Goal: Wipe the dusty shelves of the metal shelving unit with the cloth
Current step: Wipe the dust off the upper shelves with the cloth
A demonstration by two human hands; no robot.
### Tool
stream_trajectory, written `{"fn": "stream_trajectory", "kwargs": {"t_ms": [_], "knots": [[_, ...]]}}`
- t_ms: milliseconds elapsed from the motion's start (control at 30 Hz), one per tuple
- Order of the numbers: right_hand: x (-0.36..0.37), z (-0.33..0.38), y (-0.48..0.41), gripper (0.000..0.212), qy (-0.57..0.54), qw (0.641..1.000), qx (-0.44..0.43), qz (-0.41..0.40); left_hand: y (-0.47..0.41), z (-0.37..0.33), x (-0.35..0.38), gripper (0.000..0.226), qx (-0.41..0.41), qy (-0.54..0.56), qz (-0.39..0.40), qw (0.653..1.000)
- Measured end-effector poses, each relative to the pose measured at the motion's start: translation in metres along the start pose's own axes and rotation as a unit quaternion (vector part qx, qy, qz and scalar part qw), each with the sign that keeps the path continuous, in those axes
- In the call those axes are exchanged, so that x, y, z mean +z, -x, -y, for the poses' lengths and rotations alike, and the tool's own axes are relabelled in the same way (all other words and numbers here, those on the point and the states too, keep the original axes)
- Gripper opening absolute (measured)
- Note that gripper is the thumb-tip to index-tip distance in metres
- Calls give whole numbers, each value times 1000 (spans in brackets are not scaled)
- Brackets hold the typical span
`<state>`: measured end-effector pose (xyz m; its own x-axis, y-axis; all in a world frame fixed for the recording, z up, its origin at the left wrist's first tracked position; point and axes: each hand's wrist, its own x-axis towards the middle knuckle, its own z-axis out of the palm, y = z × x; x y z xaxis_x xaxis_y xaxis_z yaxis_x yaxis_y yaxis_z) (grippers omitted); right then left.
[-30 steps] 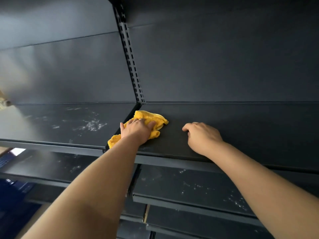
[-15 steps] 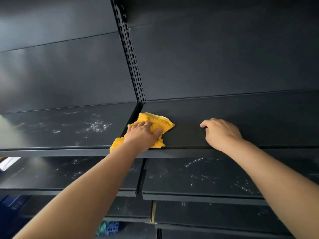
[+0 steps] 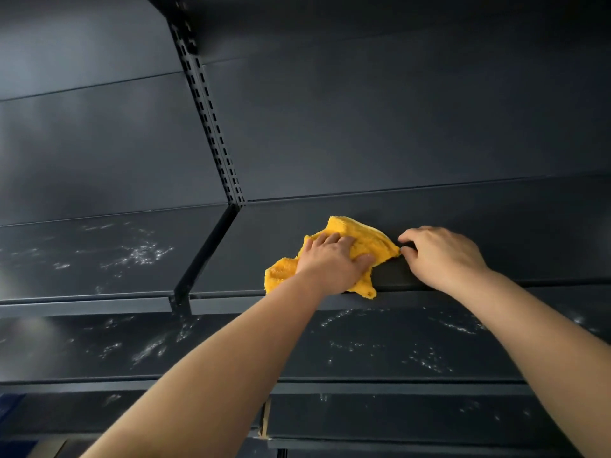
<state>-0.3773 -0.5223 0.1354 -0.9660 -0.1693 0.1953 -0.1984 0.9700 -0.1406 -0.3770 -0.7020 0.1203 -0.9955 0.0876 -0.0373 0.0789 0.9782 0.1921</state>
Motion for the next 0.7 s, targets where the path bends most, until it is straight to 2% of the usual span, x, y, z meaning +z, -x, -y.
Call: {"fn": "stream_trajectory", "kwargs": {"t_ms": [133, 300, 700], "knots": [[-3, -29, -6, 32, 5, 1000, 4, 17, -21, -17, 1, 69, 1, 14, 14, 1000], [-3, -46, -18, 32, -12, 1000, -19, 19, -46, -26, 4, 68, -13, 15, -7, 1000], [12, -28, -41, 30, -33, 998, -53, 11, -106, -5, 5, 69, -20, 9, -46, 999]]}}
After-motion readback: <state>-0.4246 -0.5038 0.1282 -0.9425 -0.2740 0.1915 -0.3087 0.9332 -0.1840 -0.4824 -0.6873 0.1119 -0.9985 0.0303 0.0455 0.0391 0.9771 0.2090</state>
